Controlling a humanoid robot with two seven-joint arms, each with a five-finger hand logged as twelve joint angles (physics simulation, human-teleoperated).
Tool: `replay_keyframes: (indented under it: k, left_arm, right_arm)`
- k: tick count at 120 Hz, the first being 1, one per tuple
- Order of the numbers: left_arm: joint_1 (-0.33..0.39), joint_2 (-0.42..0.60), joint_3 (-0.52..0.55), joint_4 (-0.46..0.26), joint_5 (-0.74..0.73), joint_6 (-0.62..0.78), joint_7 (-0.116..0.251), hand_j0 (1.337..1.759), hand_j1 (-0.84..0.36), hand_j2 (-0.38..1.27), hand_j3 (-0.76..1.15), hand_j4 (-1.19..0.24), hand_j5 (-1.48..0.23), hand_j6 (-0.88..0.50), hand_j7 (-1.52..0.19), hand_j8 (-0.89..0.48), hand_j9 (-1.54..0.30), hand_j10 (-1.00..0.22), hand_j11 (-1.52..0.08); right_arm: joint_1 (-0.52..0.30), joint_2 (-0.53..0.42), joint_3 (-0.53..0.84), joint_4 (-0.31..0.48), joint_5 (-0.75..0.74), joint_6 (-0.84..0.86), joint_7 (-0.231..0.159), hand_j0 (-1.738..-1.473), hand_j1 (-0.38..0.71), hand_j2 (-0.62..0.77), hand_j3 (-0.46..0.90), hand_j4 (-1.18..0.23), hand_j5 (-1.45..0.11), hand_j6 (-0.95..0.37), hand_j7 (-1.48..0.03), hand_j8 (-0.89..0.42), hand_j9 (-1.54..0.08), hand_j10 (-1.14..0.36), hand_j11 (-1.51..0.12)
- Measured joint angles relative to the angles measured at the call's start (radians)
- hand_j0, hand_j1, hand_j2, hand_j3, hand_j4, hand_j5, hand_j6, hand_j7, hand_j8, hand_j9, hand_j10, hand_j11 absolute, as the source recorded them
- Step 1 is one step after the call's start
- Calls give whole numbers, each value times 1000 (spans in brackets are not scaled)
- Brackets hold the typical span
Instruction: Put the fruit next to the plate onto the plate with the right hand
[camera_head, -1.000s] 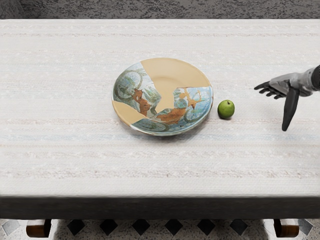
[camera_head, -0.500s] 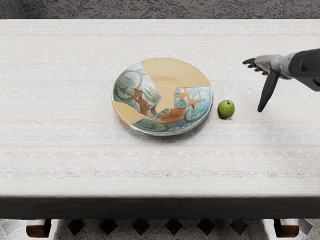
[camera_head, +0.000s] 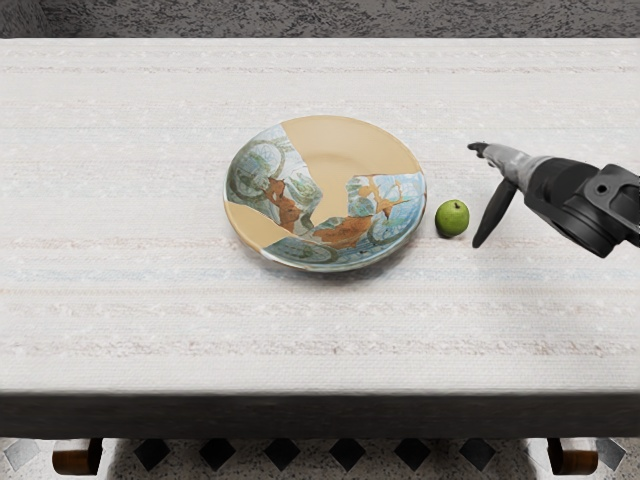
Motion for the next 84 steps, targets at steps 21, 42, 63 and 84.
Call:
replay_keyframes:
  k: [21, 42, 63, 84]
  left_arm:
    - [-1, 0, 0, 0, 0, 0, 0, 1658, 325, 4, 0, -21, -26, -21, -26, -21, -26, -21, -26]
    - [-1, 0, 0, 0, 0, 0, 0, 1658, 325, 4, 0, -21, -27, -21, -26, -21, -26, -21, -26]
    - [-1, 0, 0, 0, 0, 0, 0, 1658, 325, 4, 0, -21, -27, -21, -27, -21, -26, -21, -26]
    - [-1, 0, 0, 0, 0, 0, 0, 1658, 325, 4, 0, -21, -26, -21, -26, -21, -26, -21, -26]
  right_arm:
    - [-21, 35, -1, -6, -4, -33, 0, -1658, -349, 2, 0, -3, -1, -4, 0, -3, 0, -2, 0]
    - [-47, 62, -2, -15, -91, -84, 0, -1658, -349, 2, 0, -3, 0, -4, 0, -3, 0, -2, 0]
    - [-47, 78, -2, -19, -117, -84, 0, -1658, -349, 2, 0, -3, 0, -4, 0, -3, 0, -2, 0]
    - [-35, 85, -26, -62, -129, -72, 0, -1658, -349, 2, 0, -3, 0, -4, 0, -3, 0, -2, 0]
